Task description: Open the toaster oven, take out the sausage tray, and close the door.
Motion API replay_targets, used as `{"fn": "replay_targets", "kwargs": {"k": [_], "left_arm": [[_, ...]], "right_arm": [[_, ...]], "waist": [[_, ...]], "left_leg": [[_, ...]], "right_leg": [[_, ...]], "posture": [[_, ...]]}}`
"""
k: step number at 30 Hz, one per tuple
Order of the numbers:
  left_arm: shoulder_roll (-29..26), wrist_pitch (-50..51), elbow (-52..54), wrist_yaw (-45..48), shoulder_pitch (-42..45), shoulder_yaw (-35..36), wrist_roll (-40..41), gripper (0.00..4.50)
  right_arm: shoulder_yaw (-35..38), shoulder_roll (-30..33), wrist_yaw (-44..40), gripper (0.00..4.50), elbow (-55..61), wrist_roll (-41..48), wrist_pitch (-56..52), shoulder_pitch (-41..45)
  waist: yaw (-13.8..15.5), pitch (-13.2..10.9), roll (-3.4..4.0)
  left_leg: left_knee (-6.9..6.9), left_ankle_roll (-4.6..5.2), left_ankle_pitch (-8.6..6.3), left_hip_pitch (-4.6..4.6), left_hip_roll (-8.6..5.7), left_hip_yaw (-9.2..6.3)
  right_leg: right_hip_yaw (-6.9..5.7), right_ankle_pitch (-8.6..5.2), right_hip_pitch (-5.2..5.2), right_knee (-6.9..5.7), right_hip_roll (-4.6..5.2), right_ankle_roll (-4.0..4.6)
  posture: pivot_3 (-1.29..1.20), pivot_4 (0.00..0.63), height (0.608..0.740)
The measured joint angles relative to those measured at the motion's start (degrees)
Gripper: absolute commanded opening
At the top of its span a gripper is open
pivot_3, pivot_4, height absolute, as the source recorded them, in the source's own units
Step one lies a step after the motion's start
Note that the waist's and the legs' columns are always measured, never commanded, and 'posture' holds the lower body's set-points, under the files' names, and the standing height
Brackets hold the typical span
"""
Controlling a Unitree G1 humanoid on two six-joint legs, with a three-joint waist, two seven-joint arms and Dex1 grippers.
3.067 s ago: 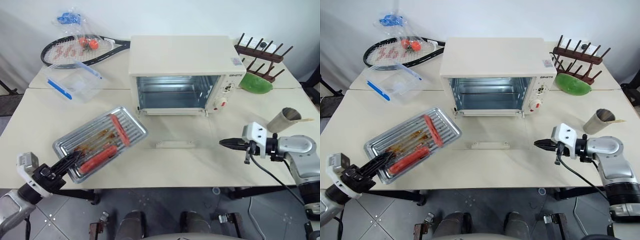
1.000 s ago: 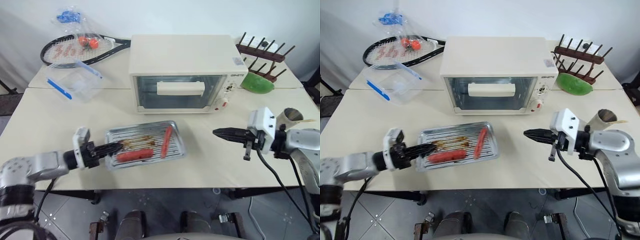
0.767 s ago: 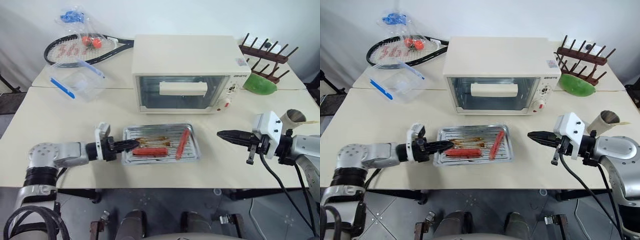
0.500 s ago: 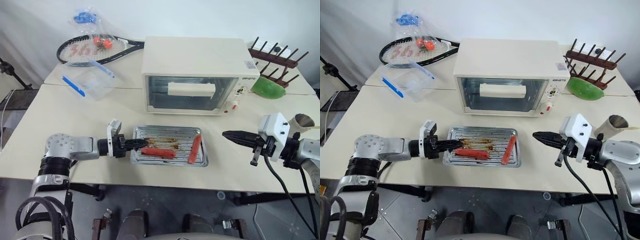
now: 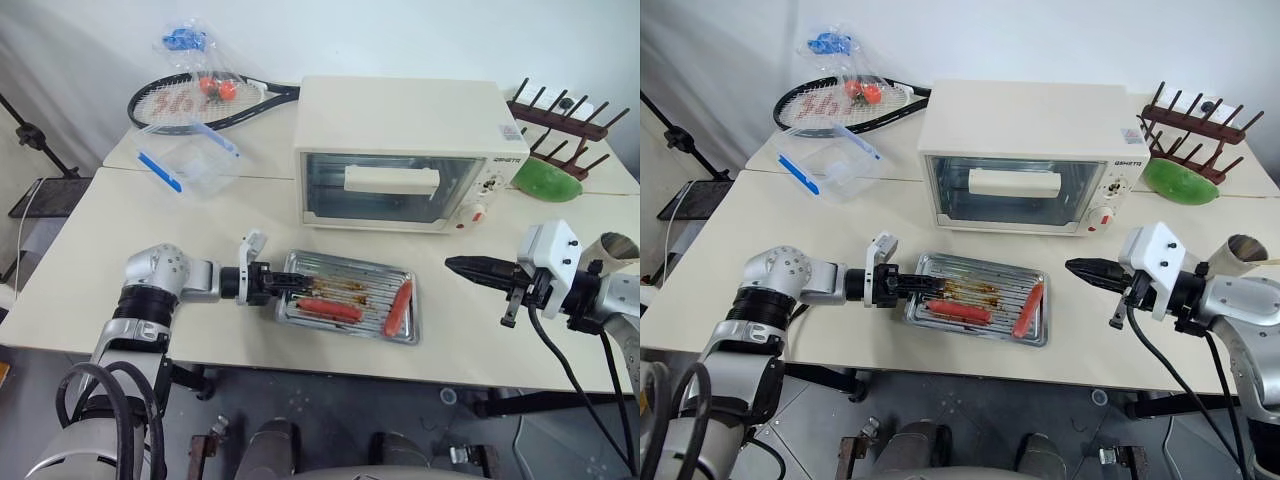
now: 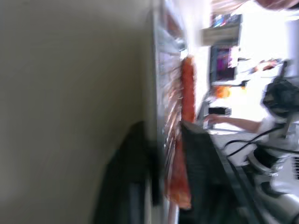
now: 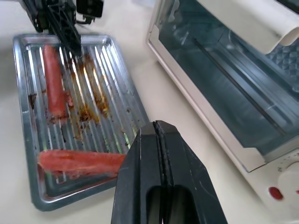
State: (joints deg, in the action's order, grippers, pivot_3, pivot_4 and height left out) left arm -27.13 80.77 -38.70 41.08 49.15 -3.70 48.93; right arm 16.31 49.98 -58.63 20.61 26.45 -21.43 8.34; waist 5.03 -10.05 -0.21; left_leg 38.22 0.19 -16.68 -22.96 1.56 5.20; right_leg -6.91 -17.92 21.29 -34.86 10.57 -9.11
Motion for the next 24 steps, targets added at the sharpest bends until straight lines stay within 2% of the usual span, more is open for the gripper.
{"fn": "replay_targets", "kwargs": {"k": [4, 8, 11, 16, 18, 20, 24], "left_arm": [[-0.57, 0.58, 0.31, 4.36, 0.70, 0.11, -1.82, 3.38], [-3.31, 1.89, 5.21, 6.72, 0.67, -1.44, -2.47, 4.48], [-7.41, 2.53, 9.60, 7.47, -0.15, -2.08, -3.27, 4.48], [-19.44, -0.58, 18.40, 11.37, -3.64, -3.82, -6.67, 4.48], [-21.65, -4.90, 20.81, 13.04, -5.70, -4.03, -8.60, 4.50], [-21.33, -13.05, 22.32, 14.37, -9.07, -1.62, -10.06, 4.50], [-16.40, -34.99, 22.19, 21.34, -14.59, 8.96, -10.41, 4.50]], "right_arm": [[-0.16, 0.09, -0.79, 0.00, -0.60, 0.01, 0.02, 0.16], [-0.35, 1.19, -2.36, 0.00, -1.15, 0.01, 0.20, 0.46], [-0.63, 1.44, -3.87, 0.00, -2.06, 0.02, 0.29, 0.83], [-2.97, 4.18, -9.23, 0.00, -5.61, -0.22, 1.36, 1.17], [-4.24, 4.18, -10.46, 0.36, -7.37, -0.39, 1.58, 2.25], [-5.04, 4.19, -12.89, 0.82, -9.07, 0.19, 1.68, 3.27], [-5.74, 4.22, -19.88, 2.16, -14.30, 1.20, 5.24, 5.10]], "waist": [[-0.58, -0.04, -0.06], [-1.61, -0.09, -0.15], [-2.77, -0.14, -0.24], [-4.75, -0.26, -0.41], [-4.84, -0.27, -0.42], [-4.77, -0.32, -0.48], [-4.12, -0.44, -0.70]], "left_leg": [[-0.02, 0.00, 0.00, -0.10, 0.02, 0.00], [-0.06, -0.02, 0.01, -0.10, 0.10, 0.01], [-0.15, -0.04, 0.02, -0.09, 0.15, 0.04], [-0.33, -0.10, -0.03, -0.10, 0.21, 0.13], [-0.31, -0.09, -0.04, -0.11, 0.20, 0.15], [-0.26, -0.09, -0.05, -0.14, 0.21, 0.14], [-0.16, -0.08, -0.05, -0.21, 0.21, 0.13]], "right_leg": [[-0.02, 0.00, 0.11, -0.01, -0.01, -0.01], [-0.01, 0.00, 0.17, -0.06, -0.07, -0.01], [0.01, 0.00, 0.24, -0.06, -0.10, 0.00], [0.01, -0.02, 0.33, 0.09, -0.15, 0.02], [0.01, -0.02, 0.33, 0.11, -0.14, 0.01], [0.00, -0.02, 0.32, 0.12, -0.13, 0.02], [-0.04, -0.01, 0.31, 0.13, -0.13, 0.02]], "posture": [[0.00, 0.150, 0.740], [0.00, 0.150, 0.740], [0.00, 0.150, 0.740], [0.00, 0.150, 0.740], [0.00, 0.150, 0.740], [0.00, 0.150, 0.740], [0.00, 0.150, 0.740]]}}
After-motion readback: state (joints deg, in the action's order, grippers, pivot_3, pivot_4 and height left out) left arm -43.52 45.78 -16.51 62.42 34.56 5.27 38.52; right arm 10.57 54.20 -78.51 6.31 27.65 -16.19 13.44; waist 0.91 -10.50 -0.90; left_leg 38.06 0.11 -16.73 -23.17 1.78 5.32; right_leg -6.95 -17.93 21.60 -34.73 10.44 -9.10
